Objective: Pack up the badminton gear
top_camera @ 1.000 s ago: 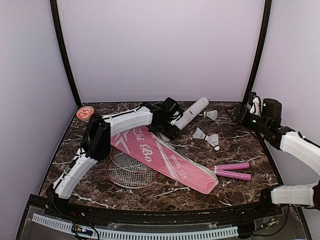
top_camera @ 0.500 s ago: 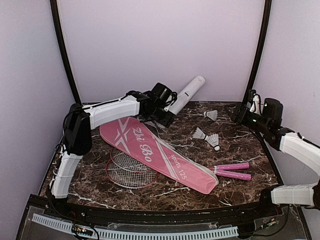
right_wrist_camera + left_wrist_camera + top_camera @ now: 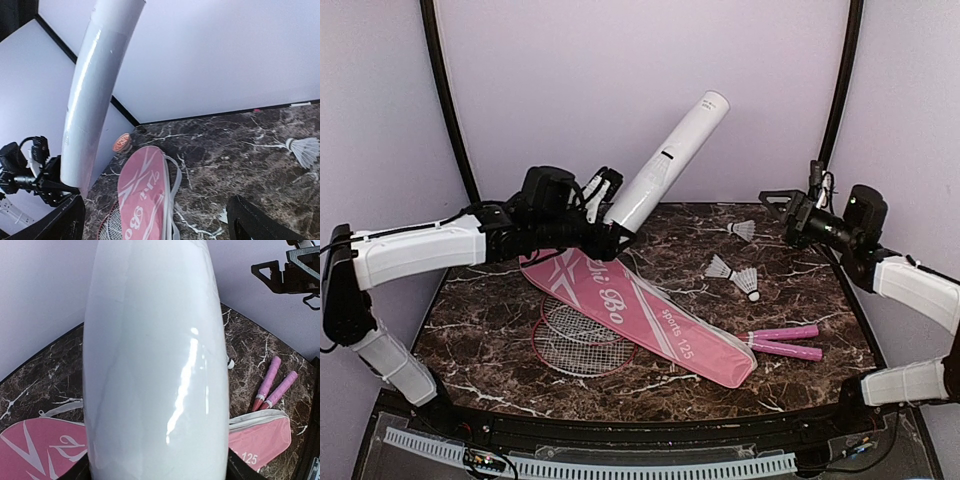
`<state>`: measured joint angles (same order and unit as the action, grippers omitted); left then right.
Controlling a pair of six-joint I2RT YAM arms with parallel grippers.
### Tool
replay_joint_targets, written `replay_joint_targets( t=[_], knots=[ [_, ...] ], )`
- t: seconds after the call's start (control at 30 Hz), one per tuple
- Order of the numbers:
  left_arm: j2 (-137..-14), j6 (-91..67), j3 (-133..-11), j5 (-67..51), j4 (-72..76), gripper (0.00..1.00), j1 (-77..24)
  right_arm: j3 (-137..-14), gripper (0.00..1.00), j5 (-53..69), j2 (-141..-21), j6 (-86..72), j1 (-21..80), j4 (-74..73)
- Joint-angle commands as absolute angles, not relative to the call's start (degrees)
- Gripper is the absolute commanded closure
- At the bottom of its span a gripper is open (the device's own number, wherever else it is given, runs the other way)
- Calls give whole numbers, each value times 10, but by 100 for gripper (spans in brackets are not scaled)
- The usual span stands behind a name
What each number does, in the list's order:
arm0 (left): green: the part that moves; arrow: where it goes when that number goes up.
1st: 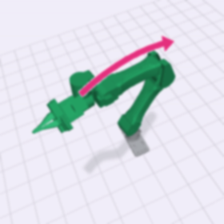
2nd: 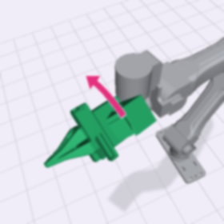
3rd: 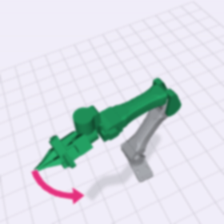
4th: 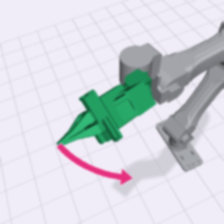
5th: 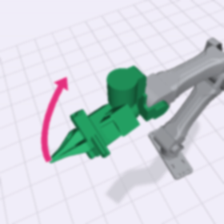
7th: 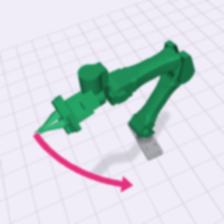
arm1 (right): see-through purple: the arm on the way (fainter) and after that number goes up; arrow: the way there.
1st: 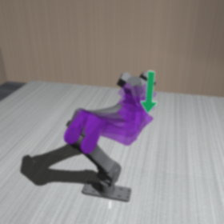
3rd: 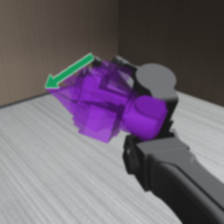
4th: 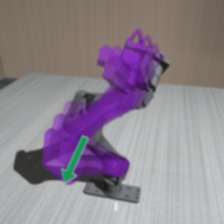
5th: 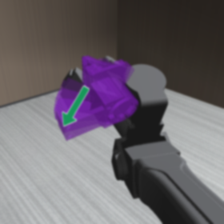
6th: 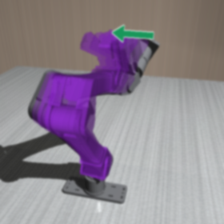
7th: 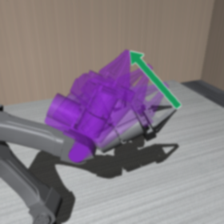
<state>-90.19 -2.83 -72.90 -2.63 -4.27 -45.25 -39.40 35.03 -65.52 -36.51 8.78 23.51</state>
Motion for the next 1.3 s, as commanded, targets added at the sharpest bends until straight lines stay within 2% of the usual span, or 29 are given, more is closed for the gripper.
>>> replay_joint_targets(
  t=[0.0, 0.33, 0.43, 0.9, 1.17, 1.27],
  knots=[
    [-816, -35, -638, -95, 52, 42, -453, -401, 1, 440, -663, -452, 108, 401],
    [-705, -72, -486, -233, 104, 43, -458, -416, 1, 440, -684, -482, 202, 463],
    [-708, -78, -480, -257, 100, 44, -462, -418, 1, 440, -699, -506, 217, 506],
    [-718, -86, -454, -304, 88, 46, -481, -460, 1, 422, -722, -481, 233, 506],
    [-723, -91, -439, -327, 101, 45, -487, -447, 12, 424, -742, -505, 233, 555],
    [-725, -91, -437, -328, 111, 45, -490, -440, 14, 417, -751, -525, 233, 587]
  ],
)
